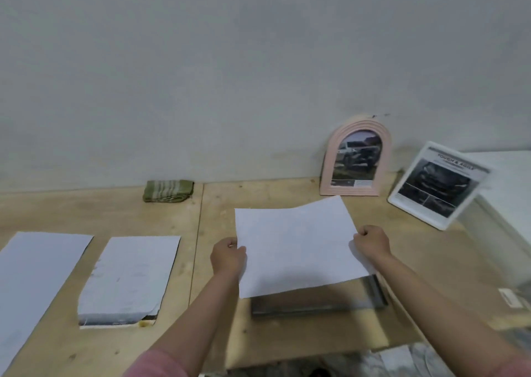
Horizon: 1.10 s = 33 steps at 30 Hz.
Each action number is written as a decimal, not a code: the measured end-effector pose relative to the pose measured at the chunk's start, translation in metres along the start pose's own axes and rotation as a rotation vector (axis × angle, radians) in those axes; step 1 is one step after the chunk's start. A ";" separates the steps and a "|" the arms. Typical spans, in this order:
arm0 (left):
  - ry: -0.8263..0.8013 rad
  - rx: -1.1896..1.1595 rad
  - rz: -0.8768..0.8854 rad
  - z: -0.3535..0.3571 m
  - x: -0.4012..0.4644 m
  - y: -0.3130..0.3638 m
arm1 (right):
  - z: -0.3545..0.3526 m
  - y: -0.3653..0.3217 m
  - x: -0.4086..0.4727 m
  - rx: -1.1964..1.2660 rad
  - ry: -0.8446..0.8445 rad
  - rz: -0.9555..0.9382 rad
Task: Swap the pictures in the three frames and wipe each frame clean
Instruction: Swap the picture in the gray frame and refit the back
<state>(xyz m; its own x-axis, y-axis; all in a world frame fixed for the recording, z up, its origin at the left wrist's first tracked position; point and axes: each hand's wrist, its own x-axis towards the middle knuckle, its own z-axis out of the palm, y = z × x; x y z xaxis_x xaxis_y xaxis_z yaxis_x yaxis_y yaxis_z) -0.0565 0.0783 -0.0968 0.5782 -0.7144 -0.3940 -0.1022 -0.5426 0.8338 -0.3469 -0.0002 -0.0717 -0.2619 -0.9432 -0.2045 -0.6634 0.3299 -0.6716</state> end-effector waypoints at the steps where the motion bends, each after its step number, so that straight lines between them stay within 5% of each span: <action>1: -0.022 0.038 0.015 0.007 -0.002 -0.001 | -0.004 0.013 0.001 0.015 0.013 0.031; 8: -0.082 0.351 0.233 0.040 -0.011 -0.017 | -0.013 0.077 0.011 -0.019 -0.016 0.040; 18: 0.003 0.546 0.362 0.054 -0.023 -0.039 | 0.001 0.116 0.019 -0.186 -0.035 -0.452; 24: 0.007 0.610 0.360 0.048 -0.024 -0.047 | 0.010 0.118 0.018 -0.219 -0.092 -0.439; 30: -0.001 0.850 0.553 0.041 -0.024 -0.048 | 0.015 0.098 0.014 -0.454 -0.056 -0.337; 33: -0.040 0.949 0.596 0.046 -0.026 -0.047 | 0.028 0.081 0.003 -0.483 -0.053 -0.456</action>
<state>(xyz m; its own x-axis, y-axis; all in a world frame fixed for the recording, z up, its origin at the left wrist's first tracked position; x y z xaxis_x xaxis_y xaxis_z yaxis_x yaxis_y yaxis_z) -0.1036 0.1025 -0.1436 0.2064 -0.9768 -0.0564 -0.9396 -0.2139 0.2672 -0.3813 0.0223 -0.1468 0.1457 -0.9892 -0.0189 -0.9423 -0.1329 -0.3074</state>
